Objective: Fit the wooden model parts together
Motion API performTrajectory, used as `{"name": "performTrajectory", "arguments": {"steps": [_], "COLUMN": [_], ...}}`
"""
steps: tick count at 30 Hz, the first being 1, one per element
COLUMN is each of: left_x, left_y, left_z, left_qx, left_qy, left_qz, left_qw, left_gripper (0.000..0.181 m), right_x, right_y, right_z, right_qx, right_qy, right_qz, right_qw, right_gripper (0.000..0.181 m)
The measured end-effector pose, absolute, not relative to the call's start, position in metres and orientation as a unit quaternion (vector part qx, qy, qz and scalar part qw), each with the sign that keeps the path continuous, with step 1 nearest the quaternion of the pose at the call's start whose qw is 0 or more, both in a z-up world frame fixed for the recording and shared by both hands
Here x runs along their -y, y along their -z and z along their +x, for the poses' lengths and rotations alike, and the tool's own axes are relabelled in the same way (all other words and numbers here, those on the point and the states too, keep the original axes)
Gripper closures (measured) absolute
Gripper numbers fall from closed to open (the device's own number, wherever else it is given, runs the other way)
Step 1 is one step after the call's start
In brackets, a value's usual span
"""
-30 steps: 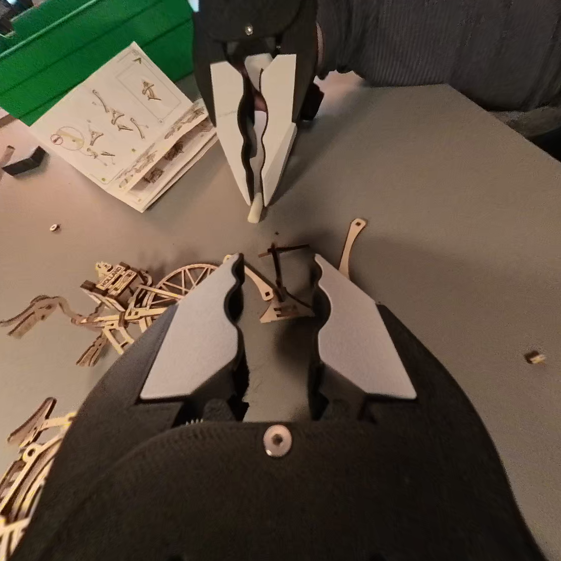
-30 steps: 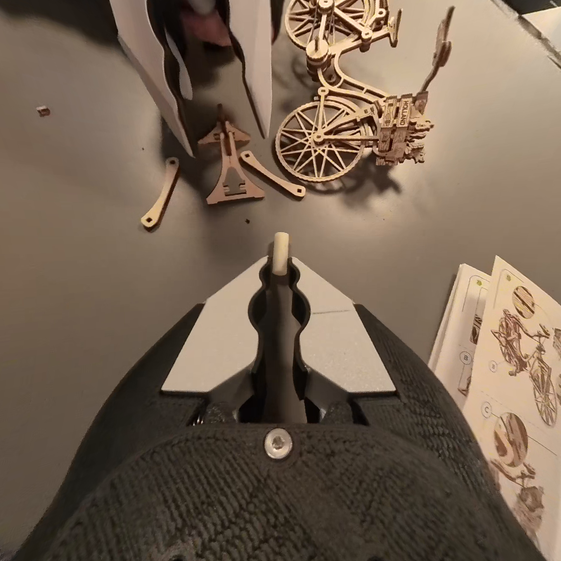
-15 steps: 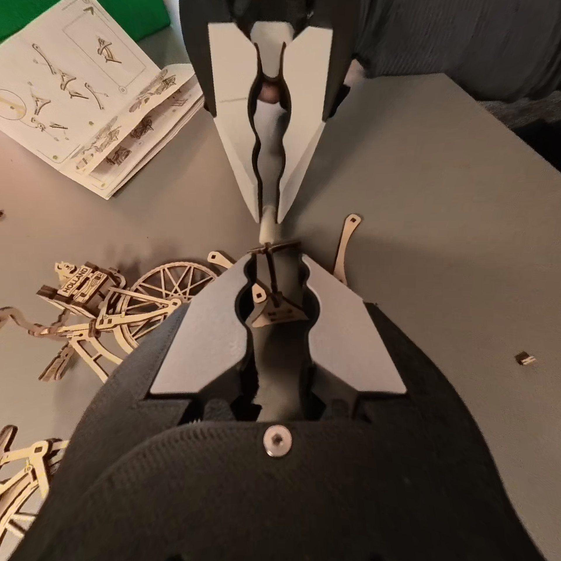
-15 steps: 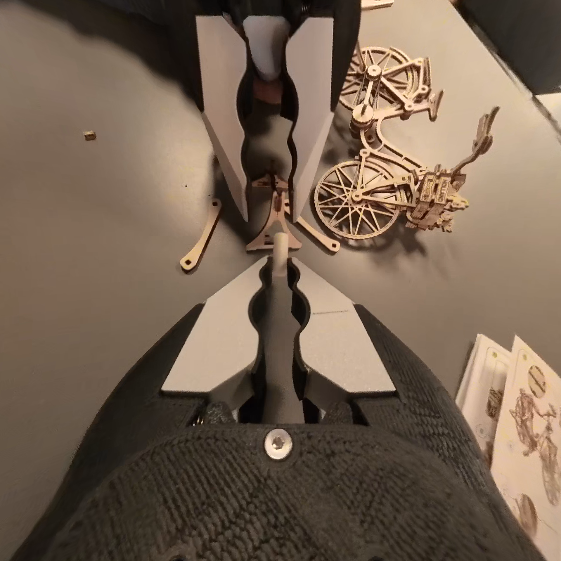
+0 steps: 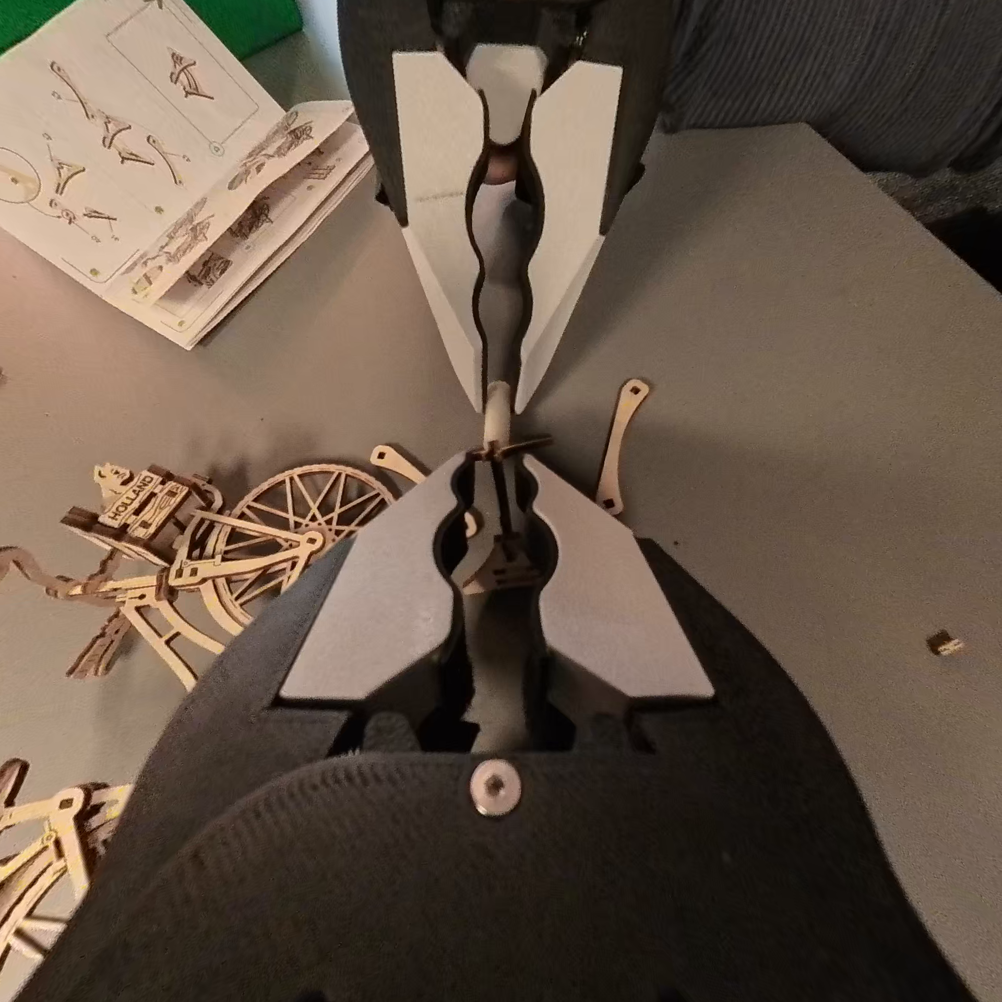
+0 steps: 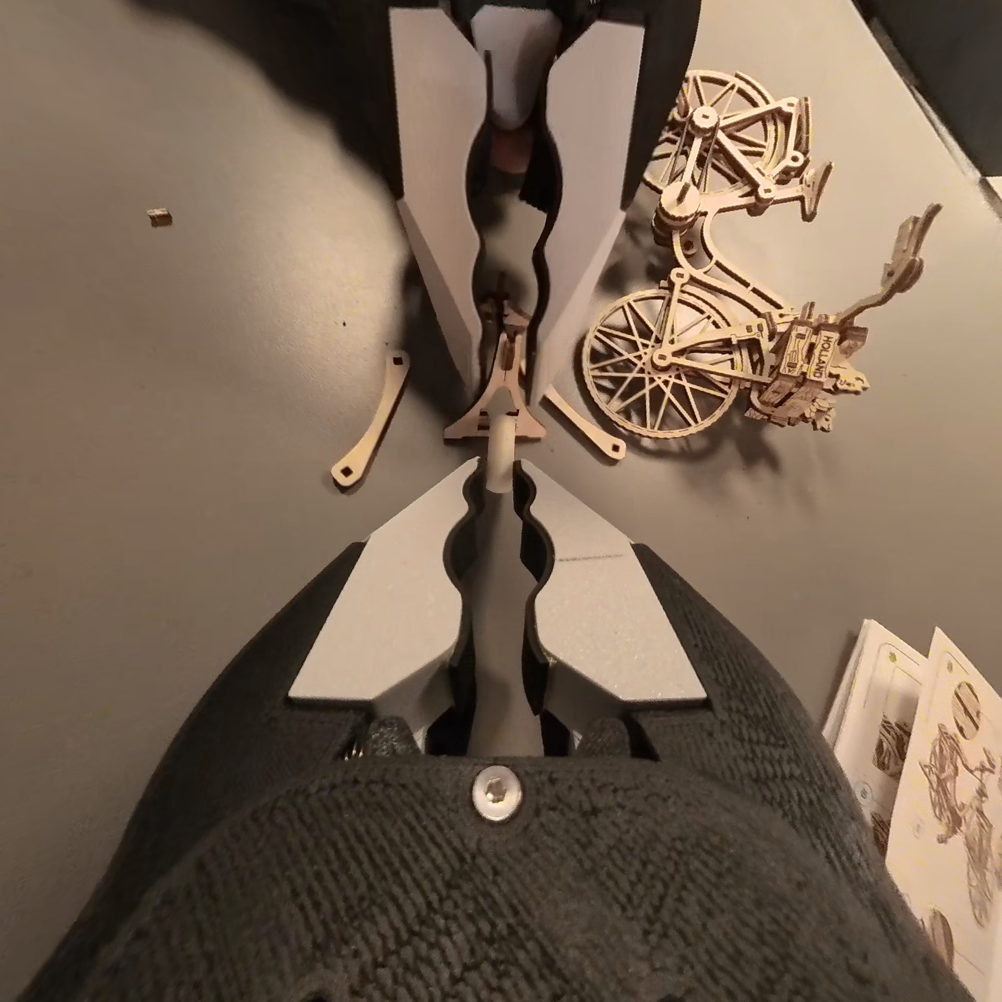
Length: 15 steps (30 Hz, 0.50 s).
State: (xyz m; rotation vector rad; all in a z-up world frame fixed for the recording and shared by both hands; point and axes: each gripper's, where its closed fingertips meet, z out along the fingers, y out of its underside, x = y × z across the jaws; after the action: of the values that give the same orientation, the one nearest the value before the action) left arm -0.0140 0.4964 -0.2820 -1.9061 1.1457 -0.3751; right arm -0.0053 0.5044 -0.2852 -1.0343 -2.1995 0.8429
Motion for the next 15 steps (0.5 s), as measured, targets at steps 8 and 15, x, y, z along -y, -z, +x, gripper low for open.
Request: {"name": "performTrajectory", "arguments": {"steps": [8,15], "left_x": [-0.4962,-0.4935], "left_y": [0.2821,0.2828], "left_z": [-0.0140,-0.0124], "left_qx": [-0.460,-0.468], "left_qy": [0.148,0.152], "left_qz": [-0.763,-0.760], "left_qw": [0.429,0.425], "left_gripper": [0.170,0.163], "right_x": [-0.5020,-0.5011], "right_y": [0.2840,0.2832], "right_z": [-0.0049,-0.0051], "right_qx": [0.822,0.821], "right_qy": [-0.319,-0.323], "right_qz": [-0.377,-0.374], "right_qw": [0.283,0.284], "right_gripper": [0.174,0.174]}}
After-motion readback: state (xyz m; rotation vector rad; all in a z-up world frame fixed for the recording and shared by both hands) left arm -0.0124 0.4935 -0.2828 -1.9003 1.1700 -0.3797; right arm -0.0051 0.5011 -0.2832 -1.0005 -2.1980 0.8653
